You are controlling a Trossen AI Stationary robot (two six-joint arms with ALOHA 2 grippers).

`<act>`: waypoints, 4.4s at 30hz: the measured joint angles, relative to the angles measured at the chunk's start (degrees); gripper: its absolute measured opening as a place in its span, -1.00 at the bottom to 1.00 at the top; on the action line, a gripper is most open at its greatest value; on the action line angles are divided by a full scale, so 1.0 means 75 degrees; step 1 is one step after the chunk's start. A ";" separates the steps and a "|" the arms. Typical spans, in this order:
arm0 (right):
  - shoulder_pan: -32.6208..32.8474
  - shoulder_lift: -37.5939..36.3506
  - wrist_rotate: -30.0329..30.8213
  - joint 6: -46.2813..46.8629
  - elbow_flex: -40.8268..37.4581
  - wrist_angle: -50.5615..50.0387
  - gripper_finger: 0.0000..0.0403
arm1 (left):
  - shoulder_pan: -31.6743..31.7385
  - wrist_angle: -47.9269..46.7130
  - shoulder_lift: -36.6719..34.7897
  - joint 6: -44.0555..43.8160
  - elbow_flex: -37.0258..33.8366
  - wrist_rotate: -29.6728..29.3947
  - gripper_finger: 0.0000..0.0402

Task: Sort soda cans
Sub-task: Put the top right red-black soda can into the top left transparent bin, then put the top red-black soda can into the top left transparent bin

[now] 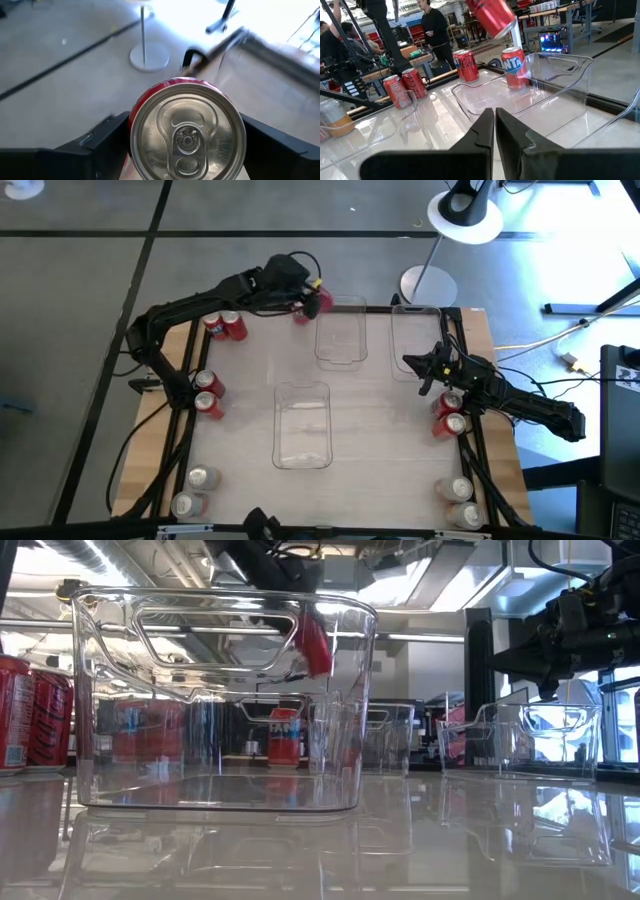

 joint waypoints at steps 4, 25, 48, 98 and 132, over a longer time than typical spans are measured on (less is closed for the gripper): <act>0.0000 -0.0001 -0.0005 0.0005 -0.0001 -0.0011 -0.91 | 0.0051 0.0400 0.0304 0.0019 0.0004 0.0012 0.53; 0.0000 0.0001 0.0051 -0.0002 -0.0002 -0.0104 -0.91 | 0.0197 -0.1888 0.2982 0.0504 0.2967 0.0025 0.53; 0.0000 -0.0002 0.0054 -0.0008 0.0001 -0.0138 -0.91 | 0.0442 -0.2025 0.3976 0.0168 0.2804 0.0128 0.53; 0.0000 -0.0001 -0.0022 0.0016 -0.0001 -0.0131 -0.91 | 0.0088 -0.6463 0.0214 0.0699 0.3287 -0.0105 0.81; 0.0000 -0.0002 -0.0022 0.0016 0.0000 -0.0129 -0.91 | 0.1594 -0.7763 -0.0568 0.1003 0.0964 -0.1446 0.81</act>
